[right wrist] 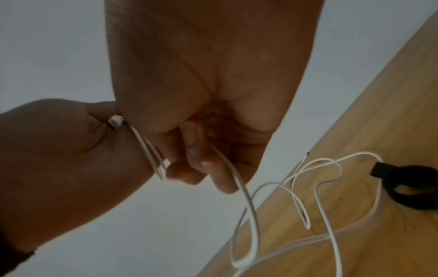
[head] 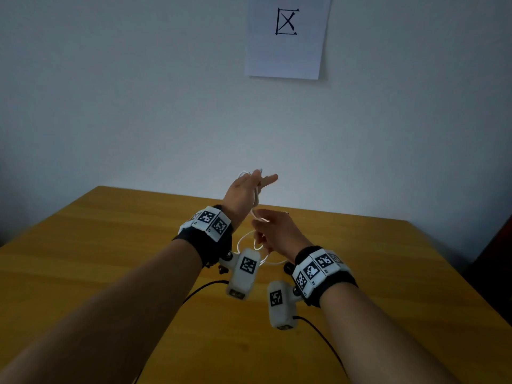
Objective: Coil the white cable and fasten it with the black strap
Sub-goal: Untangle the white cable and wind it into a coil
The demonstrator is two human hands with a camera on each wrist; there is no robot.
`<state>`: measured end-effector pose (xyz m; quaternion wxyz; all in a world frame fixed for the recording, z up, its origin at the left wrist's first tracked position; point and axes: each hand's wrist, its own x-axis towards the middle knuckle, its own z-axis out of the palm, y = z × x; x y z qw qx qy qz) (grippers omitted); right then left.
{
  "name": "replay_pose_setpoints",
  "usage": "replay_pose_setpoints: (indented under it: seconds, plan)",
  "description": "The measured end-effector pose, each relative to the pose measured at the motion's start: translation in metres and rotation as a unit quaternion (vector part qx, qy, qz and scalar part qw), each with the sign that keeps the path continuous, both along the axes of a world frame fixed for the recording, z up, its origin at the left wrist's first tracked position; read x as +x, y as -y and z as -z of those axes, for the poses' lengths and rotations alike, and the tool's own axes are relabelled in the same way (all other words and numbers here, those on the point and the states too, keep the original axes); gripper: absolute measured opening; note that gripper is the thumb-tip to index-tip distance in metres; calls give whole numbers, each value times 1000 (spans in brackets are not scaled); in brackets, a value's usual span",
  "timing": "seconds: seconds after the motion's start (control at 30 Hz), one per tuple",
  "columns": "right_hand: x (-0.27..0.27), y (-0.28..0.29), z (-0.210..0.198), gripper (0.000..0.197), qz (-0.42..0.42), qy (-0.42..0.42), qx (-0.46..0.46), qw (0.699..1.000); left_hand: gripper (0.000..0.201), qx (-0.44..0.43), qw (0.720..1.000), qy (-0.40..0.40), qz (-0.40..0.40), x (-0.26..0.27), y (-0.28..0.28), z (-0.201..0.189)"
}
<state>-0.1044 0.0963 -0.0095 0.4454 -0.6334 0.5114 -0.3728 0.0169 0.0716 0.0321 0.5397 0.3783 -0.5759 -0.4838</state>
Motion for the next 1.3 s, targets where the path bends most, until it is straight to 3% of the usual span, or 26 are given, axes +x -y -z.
replay_pose_setpoints:
  seconds: [0.1, 0.2, 0.3, 0.4, 0.57, 0.8, 0.97, 1.03, 1.13, 1.23, 1.3]
  plan:
    - [0, -5, -6, 30, -36, 14, 20, 999, 43, -34, 990, 137, -29, 1, 3, 8]
    - [0, -8, -13, 26, -49, -33, 4, 998, 35, -48, 966, 251, -48, 0, 1, 15]
    - [-1, -8, -15, 19, -45, -76, -14, 996, 34, -111, 907, 398, -79, 5, 6, 21]
    - [-5, -6, -13, 23, -18, -119, -20, 993, 32, -106, 848, 512, -83, 9, 9, 28]
    - [-9, -3, -8, 19, -1, -141, -33, 989, 26, -106, 787, 600, -99, 11, 2, 29]
    - [-12, -3, -7, 18, 24, -181, -57, 982, 20, -90, 780, 612, -90, 12, -4, 26]
    - [-13, -6, -5, 30, 15, -165, -50, 985, 38, -106, 770, 623, -90, 16, -3, 21]
    - [-14, -5, -4, 36, 2, -132, -50, 990, 50, -65, 795, 594, -105, 19, -2, 19]
    - [-17, -3, -3, 42, -5, -71, -49, 996, 63, 28, 859, 502, -97, 22, -1, 16]
    - [-21, 0, 0, 48, 25, -56, -57, 996, 59, 78, 877, 469, -68, 26, -1, 9]
    - [-21, 3, 3, 46, 50, -63, -78, 994, 59, 142, 898, 417, -3, 27, -4, 7]
